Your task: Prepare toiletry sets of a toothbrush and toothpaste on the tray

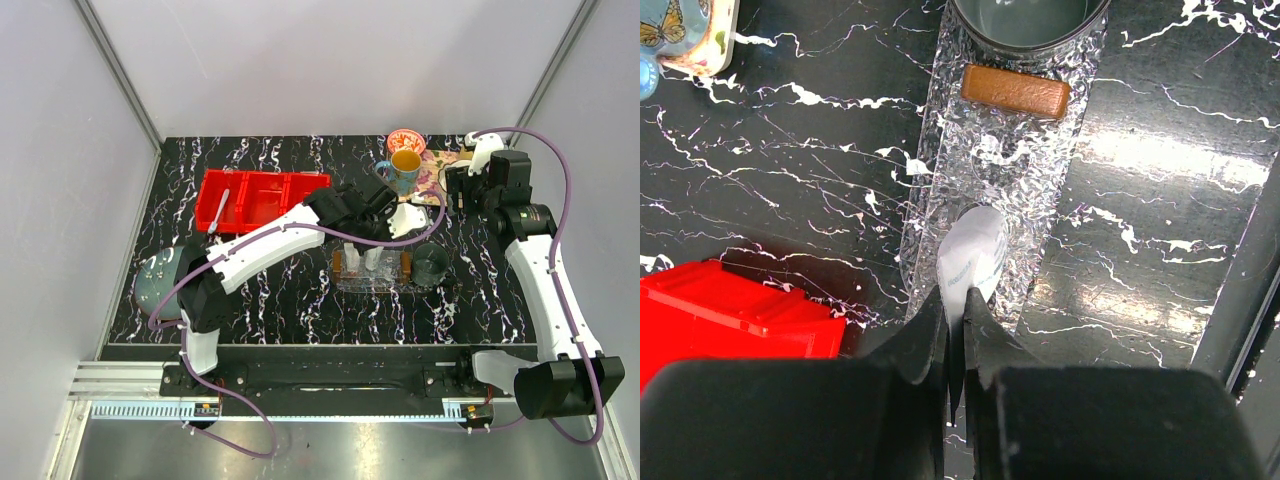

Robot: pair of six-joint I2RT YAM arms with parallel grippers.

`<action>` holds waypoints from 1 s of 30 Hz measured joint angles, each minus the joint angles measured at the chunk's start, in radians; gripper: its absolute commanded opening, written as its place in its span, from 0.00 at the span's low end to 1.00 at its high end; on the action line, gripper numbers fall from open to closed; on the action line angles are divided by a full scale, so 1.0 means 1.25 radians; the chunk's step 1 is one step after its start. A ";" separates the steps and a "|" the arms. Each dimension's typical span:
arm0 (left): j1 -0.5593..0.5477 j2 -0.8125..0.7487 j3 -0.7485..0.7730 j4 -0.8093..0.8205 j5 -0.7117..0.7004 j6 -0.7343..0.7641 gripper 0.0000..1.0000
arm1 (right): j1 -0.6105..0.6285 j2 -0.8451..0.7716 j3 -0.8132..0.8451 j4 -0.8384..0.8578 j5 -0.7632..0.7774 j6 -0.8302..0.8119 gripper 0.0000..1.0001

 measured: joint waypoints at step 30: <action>0.003 0.000 -0.027 0.019 0.005 0.000 0.01 | 0.000 0.000 0.000 0.000 0.000 0.000 0.80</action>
